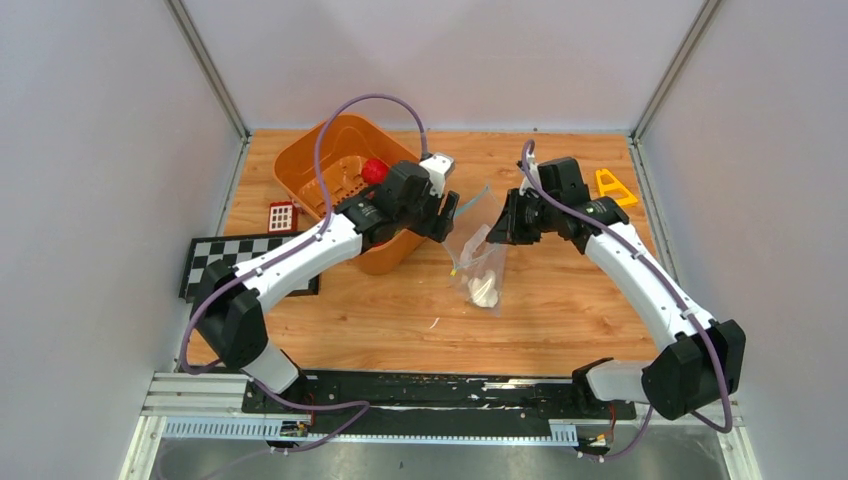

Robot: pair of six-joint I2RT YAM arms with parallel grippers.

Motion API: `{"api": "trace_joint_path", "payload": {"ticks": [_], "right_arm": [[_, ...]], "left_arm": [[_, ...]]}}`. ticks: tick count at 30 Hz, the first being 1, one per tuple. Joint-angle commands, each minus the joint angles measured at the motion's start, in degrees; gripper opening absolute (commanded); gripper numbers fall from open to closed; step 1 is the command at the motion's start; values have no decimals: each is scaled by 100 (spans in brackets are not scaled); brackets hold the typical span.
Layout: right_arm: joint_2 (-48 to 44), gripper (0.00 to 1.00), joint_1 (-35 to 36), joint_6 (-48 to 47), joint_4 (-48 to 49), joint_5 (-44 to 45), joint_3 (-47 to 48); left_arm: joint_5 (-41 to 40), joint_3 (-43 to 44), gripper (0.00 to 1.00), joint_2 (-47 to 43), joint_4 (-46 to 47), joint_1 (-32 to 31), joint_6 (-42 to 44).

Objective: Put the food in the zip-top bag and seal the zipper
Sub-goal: Pick up the fake vegetable from the bin.

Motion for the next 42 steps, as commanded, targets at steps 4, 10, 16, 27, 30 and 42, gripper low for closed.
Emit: {"api": "trace_joint_path", "payload": {"ticks": [4,10,16,27,30,42], "right_arm": [[253,0,-19,334,954,-403,142],[344,0,-18,388,1078,-377,124],[378,0,-19,370,1084,-428,148],[173,0,-19,383,1120,-534,30],[128,0,-21,380,1115,-567,12],[-5,0,-21,381,1111,-639,-128]], "left_arm": [[353,39,91,-589,52,149,220],[859,38,100,-1097,373,254,501],[197,415,100,-695,406,1077,321],[-815,1538,100,1516,785,2332,-275],[-998,1772,100,2003,899,2381,-283],[-1320,2215,100,3172,1333,2609,-470]]}}
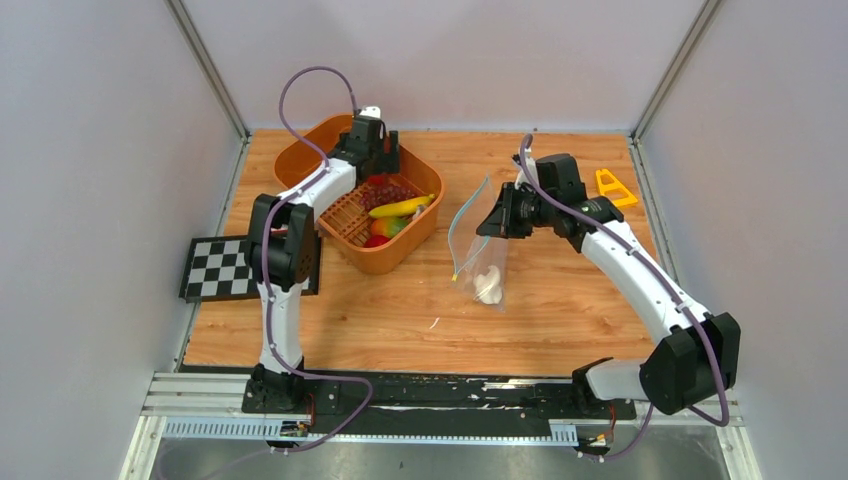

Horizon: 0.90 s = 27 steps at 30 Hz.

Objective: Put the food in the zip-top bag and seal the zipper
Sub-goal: Pick up the fake vegetable from the bin.

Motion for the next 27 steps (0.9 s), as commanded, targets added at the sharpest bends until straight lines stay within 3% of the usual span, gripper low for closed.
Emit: {"api": "trace_joint_path", "payload": {"ticks": [1,9,14,17,27], "right_arm": [[-216,0,-19,74,259,-136,-81],[-326,0,-19,95,268,-110,-169],[-402,0,-12,100,263,-69,-216],[-427,0,-18,107,267,-21,-259],[-523,0,-10,130,289,232,-431]], "left_arm": [[-190,91,100,147,479,114,-200],[-132,168,82,386,399,146,-112],[85,-134,55,195,507,161,-221],[442,-387,45,-254,557,161,-308],[1337,-2224,40,-2774,997,47,-745]]}}
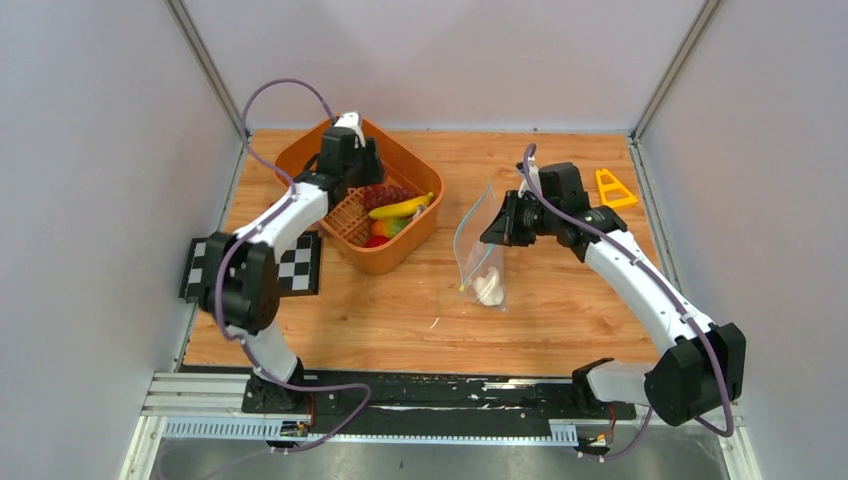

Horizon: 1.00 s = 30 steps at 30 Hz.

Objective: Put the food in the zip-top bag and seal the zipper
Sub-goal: Pick up the fake vegetable from the bin, then place the fake vegetable in the zipper food storage bag.

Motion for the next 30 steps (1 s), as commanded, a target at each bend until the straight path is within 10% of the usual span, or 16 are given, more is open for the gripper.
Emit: {"api": "trace_joint_path", "payload": {"ticks": [1,18,30], "right_arm": [[-215,0,-10,116,220,167,-36],[-412,0,-7,484,503,270,-160],[-793,0,-1,422,323,123,-183]], "left_arm": [[708,-496,40,-1394,448,-154,-226],[2336,-1408,41,-3077,828,-2892,1269],[954,-1122,43,-2287,108,-3550,1953]]}}
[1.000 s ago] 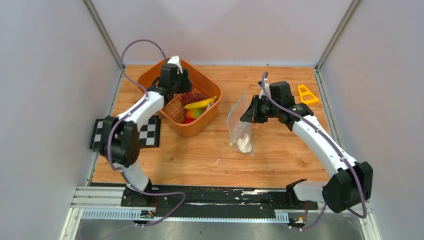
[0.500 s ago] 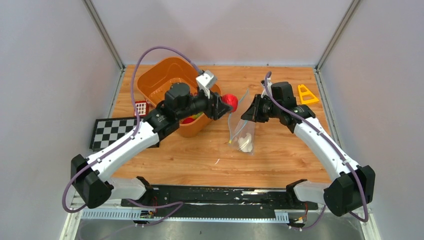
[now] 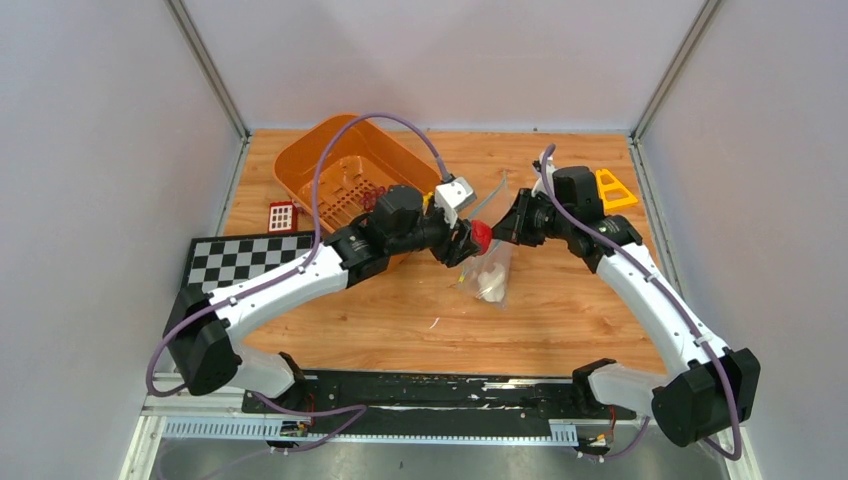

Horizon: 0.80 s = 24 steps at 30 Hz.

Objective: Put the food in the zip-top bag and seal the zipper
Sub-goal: Place the fake vegetable in the zipper food storage bag.

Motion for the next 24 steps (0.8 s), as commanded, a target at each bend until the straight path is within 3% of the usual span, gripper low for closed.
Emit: {"api": "trace_joint_path", "payload": {"ticks": [1,5,10,16,20,24], "right_arm": [[-281,0,30,65,173,-153,10],[-347,0,29,62,137,-253,24],[-417,0,30,66,130,-220,-47],[-371,0,30,68,136,-43,-168],[-336,0,30,101,219,-28,-245],[-331,0,29,99,218,-33,-268]], "left_arm": [[-1134,249,43,255,-384,-195,380],[-1983,352,46,390,-610,-242,325],[-1469,448,75,350,-506,-252,231],[-1061,542,99,-105,-381,-262,93],[-1163,656,100,-392,-740,-257,253],[-2496,311,100,-737,-981,-60,424]]}}
